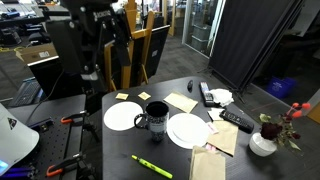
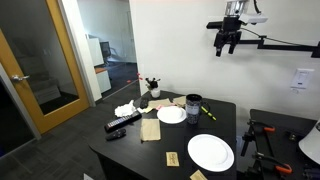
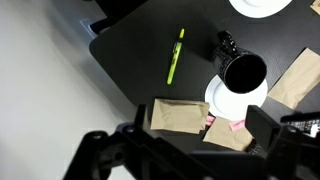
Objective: Put the pen in the mug
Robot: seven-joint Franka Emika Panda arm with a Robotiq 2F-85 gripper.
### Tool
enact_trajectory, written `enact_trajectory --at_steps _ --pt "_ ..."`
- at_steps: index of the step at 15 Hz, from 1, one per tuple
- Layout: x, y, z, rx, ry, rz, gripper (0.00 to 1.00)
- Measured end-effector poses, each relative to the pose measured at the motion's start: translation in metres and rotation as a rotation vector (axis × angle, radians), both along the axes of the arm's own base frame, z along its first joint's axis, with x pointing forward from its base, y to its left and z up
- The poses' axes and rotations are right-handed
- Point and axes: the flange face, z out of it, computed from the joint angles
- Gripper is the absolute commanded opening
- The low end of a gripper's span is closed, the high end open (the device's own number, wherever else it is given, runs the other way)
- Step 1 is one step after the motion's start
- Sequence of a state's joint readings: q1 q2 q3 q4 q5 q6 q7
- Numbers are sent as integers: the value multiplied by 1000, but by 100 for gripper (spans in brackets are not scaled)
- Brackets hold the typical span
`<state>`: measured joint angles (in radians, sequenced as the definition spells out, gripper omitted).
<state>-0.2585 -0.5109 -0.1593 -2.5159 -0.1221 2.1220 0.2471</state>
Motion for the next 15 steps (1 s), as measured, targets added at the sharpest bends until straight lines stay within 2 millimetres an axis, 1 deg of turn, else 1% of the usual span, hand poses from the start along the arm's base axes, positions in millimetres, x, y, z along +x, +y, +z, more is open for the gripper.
enact_trajectory --at_steps 4,10,15 --pt "-11 -7 -27 14 -1 -77 100" --pt "-32 -12 -72 27 -16 -197 100" --pt "-45 -24 -109 26 -34 -288 100"
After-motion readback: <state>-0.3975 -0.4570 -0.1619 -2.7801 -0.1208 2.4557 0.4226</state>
